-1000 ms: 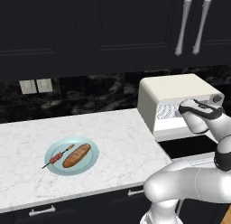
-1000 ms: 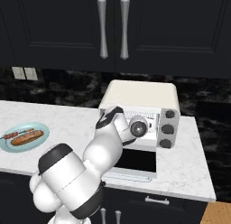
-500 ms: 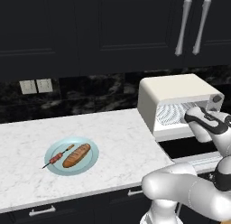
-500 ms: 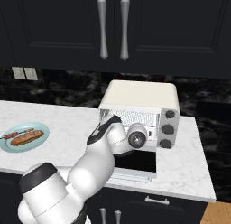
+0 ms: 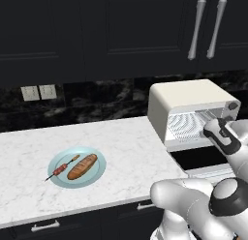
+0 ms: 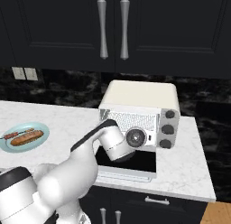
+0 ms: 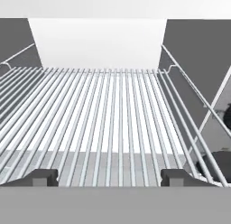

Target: Pick up the kebab skewer and baguette bread, and place them inside the toaster oven. Close the toaster oven door and start by setting the timer.

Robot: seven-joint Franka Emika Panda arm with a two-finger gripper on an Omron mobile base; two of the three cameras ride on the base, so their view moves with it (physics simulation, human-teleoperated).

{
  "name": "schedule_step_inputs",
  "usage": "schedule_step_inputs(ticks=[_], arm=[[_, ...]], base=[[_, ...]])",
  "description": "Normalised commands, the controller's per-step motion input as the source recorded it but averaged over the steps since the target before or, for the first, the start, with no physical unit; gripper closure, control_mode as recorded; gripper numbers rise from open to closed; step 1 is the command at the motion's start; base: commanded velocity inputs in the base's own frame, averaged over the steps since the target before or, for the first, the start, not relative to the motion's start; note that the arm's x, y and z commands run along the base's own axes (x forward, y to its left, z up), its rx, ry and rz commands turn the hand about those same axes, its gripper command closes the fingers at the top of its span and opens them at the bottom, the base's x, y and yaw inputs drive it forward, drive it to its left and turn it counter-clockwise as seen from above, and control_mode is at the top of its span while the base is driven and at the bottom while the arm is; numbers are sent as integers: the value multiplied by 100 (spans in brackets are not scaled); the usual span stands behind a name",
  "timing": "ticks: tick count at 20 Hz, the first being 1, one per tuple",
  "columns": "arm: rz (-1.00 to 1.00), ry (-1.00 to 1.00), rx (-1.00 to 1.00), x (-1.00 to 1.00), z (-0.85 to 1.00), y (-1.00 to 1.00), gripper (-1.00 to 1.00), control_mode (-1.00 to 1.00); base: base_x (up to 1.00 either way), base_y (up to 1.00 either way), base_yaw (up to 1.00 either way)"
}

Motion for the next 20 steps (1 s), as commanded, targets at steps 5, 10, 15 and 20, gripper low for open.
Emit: schedule_step_inputs(ticks=[5, 10, 15, 20], arm=[[0, 24, -1, -65, -45, 0, -100, -100], [0, 27, -1, -65, -49, 0, -100, -100], [0, 24, -2, -59, -48, 0, -100, -100], [0, 9, -1, -35, -13, -2, -100, -100]], base=[[0, 0, 0], [0, 0, 0], [0, 0, 0], [0, 0, 0]])
